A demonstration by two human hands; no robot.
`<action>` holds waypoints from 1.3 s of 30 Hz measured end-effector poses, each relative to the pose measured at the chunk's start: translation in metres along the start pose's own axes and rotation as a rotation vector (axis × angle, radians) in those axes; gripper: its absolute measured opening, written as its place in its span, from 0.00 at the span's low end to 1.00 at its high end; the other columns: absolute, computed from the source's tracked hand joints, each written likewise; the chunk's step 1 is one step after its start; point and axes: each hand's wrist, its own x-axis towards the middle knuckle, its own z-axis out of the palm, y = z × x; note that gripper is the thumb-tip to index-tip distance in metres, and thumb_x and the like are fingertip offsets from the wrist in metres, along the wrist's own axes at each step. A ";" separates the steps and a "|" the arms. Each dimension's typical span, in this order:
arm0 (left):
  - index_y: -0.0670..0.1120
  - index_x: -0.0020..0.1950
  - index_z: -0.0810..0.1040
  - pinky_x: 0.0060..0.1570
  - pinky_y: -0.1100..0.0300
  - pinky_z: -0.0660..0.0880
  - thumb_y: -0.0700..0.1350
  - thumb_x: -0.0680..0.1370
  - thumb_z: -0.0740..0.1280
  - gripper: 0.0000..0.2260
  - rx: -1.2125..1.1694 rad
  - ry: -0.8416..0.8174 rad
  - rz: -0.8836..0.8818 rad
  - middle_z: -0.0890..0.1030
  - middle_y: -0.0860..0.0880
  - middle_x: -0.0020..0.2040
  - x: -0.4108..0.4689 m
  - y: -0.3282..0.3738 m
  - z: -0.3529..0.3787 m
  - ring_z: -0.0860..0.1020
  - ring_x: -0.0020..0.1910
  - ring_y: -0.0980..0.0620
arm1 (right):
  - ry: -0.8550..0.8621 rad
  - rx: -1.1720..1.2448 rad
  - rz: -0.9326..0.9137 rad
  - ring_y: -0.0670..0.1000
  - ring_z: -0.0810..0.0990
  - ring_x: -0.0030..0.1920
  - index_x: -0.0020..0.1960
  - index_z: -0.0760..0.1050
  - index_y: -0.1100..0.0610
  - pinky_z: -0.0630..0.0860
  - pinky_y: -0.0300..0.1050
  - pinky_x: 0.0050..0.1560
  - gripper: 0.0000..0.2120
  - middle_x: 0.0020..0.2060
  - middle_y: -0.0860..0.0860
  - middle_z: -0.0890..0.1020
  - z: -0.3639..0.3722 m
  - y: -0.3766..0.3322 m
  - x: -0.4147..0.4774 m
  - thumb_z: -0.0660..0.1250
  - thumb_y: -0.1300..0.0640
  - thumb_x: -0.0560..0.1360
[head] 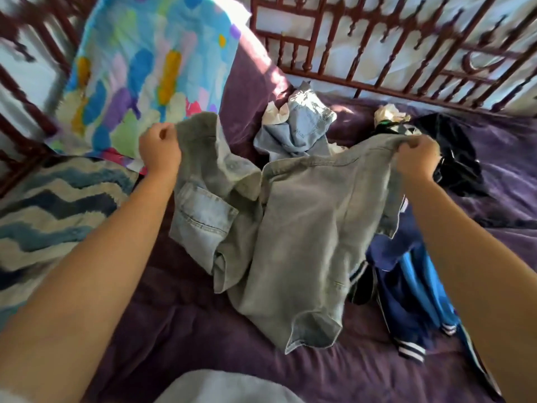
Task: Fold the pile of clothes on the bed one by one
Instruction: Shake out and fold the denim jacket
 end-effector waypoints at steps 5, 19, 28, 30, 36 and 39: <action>0.39 0.73 0.62 0.68 0.47 0.62 0.46 0.78 0.62 0.25 0.330 -0.253 -0.085 0.66 0.36 0.70 -0.033 -0.074 0.013 0.65 0.69 0.38 | -0.186 -0.141 -0.024 0.62 0.63 0.67 0.73 0.58 0.63 0.62 0.50 0.67 0.27 0.69 0.65 0.60 0.018 0.046 -0.050 0.60 0.64 0.75; 0.43 0.70 0.68 0.65 0.55 0.66 0.46 0.78 0.63 0.20 0.578 -0.860 -0.228 0.70 0.43 0.68 -0.244 -0.159 0.019 0.68 0.67 0.44 | -1.146 -0.612 -0.574 0.48 0.81 0.44 0.46 0.81 0.50 0.75 0.34 0.43 0.25 0.44 0.48 0.82 0.087 0.154 -0.318 0.78 0.40 0.52; 0.41 0.68 0.70 0.64 0.52 0.66 0.43 0.78 0.63 0.18 0.549 -0.817 -0.298 0.72 0.41 0.66 -0.258 -0.176 -0.008 0.69 0.66 0.44 | -0.996 -0.792 -0.455 0.53 0.81 0.43 0.46 0.82 0.54 0.77 0.44 0.42 0.23 0.41 0.51 0.82 0.110 0.162 -0.330 0.80 0.49 0.54; 0.41 0.68 0.70 0.63 0.52 0.67 0.43 0.78 0.63 0.18 0.528 -0.825 -0.293 0.72 0.41 0.66 -0.258 -0.173 -0.010 0.70 0.65 0.44 | -0.984 -0.761 -0.403 0.54 0.79 0.53 0.56 0.78 0.56 0.73 0.45 0.52 0.17 0.50 0.55 0.82 0.109 0.164 -0.317 0.70 0.52 0.69; 0.43 0.70 0.68 0.64 0.53 0.67 0.46 0.75 0.68 0.24 0.487 -0.902 -0.036 0.70 0.44 0.67 -0.245 -0.148 -0.003 0.69 0.66 0.46 | -0.809 -0.143 -0.054 0.52 0.71 0.37 0.31 0.64 0.51 0.68 0.41 0.37 0.15 0.30 0.52 0.73 0.080 0.116 -0.265 0.66 0.59 0.73; 0.49 0.75 0.60 0.68 0.53 0.63 0.53 0.73 0.70 0.34 0.530 -0.947 0.217 0.62 0.47 0.73 -0.235 -0.126 0.002 0.62 0.71 0.47 | -0.662 0.077 -0.121 0.40 0.67 0.27 0.28 0.63 0.48 0.63 0.32 0.30 0.21 0.24 0.43 0.65 0.036 0.069 -0.227 0.68 0.66 0.70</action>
